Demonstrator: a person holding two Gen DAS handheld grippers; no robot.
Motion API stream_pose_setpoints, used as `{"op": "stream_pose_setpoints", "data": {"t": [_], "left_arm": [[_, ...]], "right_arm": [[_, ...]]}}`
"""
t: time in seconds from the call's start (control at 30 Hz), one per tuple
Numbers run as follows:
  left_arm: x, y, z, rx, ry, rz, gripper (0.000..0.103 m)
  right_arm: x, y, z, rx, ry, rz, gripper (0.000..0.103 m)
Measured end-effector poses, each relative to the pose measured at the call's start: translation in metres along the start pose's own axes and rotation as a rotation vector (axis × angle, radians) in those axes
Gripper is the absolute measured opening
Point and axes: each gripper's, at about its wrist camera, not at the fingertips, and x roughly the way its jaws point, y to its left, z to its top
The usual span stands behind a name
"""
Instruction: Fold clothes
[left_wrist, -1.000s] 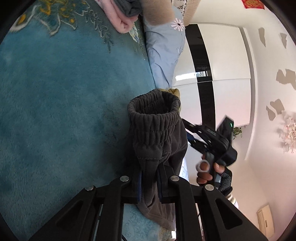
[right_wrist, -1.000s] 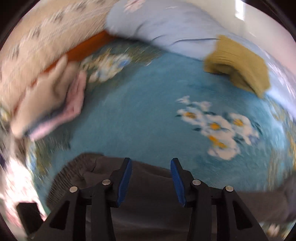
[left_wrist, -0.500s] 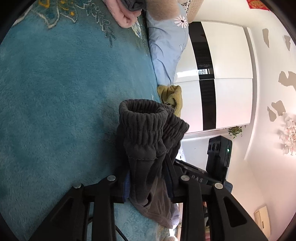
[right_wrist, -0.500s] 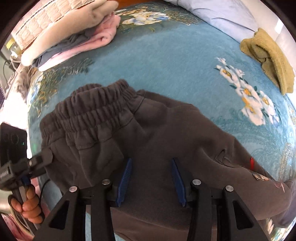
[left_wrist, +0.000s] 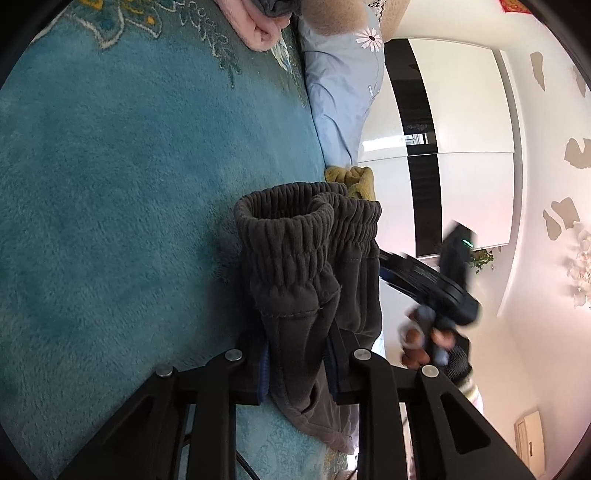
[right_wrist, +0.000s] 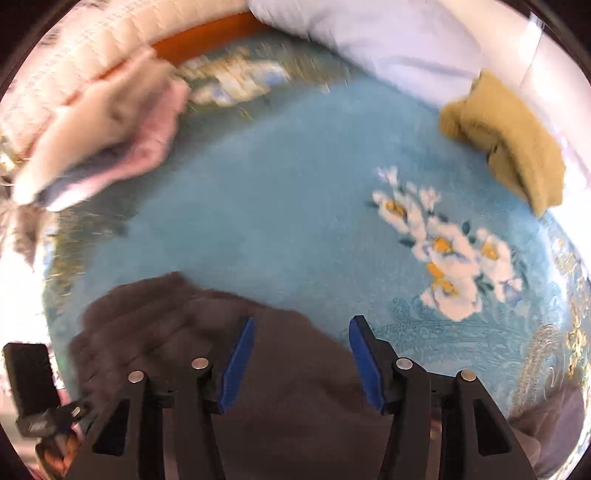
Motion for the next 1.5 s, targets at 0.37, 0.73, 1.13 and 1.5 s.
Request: {"op": "stream_pose_setpoints", "data": {"t": [0.37, 0.73, 1.13, 1.5], "left_arm": [[0.001, 0.002, 0.001, -0.005, 0.01, -0.008, 0.025], [-0.004, -0.009, 0.0, 0.059, -0.035, -0.03, 0.014], [-0.001, 0.003, 0.004, -0.01, -0.017, -0.01, 0.014], [0.0, 0.003, 0.004, -0.012, -0.006, -0.014, 0.014]], "right_arm": [[0.023, 0.004, 0.003, 0.026, 0.06, -0.08, 0.027], [-0.09, 0.004, 0.04, 0.07, -0.437, -0.22, 0.008], [0.021, 0.008, 0.08, 0.094, -0.26, -0.259, 0.008], [0.018, -0.003, 0.084, 0.187, -0.257, -0.119, 0.014]]}}
